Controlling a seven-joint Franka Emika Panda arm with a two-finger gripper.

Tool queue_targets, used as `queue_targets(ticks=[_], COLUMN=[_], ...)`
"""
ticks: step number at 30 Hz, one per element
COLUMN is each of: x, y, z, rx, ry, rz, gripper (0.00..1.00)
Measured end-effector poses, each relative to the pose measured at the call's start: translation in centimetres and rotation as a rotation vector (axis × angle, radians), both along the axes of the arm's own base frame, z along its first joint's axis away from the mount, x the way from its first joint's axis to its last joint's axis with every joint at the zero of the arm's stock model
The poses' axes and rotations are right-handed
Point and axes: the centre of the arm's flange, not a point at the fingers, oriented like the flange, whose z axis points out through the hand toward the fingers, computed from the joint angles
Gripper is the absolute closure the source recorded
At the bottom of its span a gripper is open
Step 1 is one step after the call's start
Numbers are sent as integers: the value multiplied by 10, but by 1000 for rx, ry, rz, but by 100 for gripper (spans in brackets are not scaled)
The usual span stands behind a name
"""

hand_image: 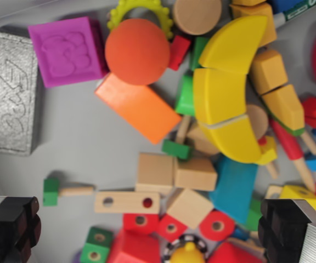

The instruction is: Pick an object from the bin

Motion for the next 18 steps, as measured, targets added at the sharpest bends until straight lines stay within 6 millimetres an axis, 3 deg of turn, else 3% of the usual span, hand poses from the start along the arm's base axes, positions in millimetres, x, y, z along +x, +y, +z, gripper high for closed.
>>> queue_targets(ticks=[18], x=[6], y=[54], z=[-40], rx=[5], ry=[-8], rz=[-121], gripper=[0])
